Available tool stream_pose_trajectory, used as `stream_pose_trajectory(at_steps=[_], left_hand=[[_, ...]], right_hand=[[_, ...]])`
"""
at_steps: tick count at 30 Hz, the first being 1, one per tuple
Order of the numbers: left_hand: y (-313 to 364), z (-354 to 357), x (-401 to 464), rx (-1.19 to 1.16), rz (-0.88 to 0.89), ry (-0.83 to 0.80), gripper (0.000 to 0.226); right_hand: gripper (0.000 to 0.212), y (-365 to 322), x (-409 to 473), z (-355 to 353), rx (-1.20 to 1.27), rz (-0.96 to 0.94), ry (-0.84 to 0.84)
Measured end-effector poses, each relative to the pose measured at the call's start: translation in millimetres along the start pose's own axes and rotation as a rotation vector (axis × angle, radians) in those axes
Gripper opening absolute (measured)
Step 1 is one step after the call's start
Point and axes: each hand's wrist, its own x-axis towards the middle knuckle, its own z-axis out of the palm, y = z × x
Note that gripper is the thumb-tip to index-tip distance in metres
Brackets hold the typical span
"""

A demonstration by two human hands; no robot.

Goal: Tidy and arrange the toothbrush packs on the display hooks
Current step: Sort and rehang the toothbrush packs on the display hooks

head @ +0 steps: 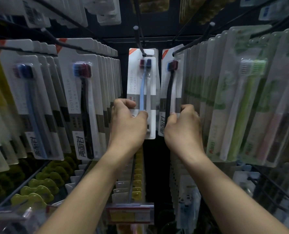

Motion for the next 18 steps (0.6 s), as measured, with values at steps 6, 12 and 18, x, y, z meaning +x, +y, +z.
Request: stream_pose_trajectory(at_steps=[6,12,18], left_hand=[[1.4,0.5,-0.4,-0.018,0.004,0.013,0.027],[4.1,1.4,-2.8,-0.029,0.005,0.011,0.026],[11.6,1.0,-5.7,-0.053,-0.001,0.062,0.022]], right_hand=[[0.037,-6.1,-5.5,-2.8,-0.022,0.035,-0.018],[0.034,-3.0,-3.6,-4.8,-0.003,0.002,0.003],[0.036,-3.8,-4.8,-0.3,0.155,0.058,-0.004]])
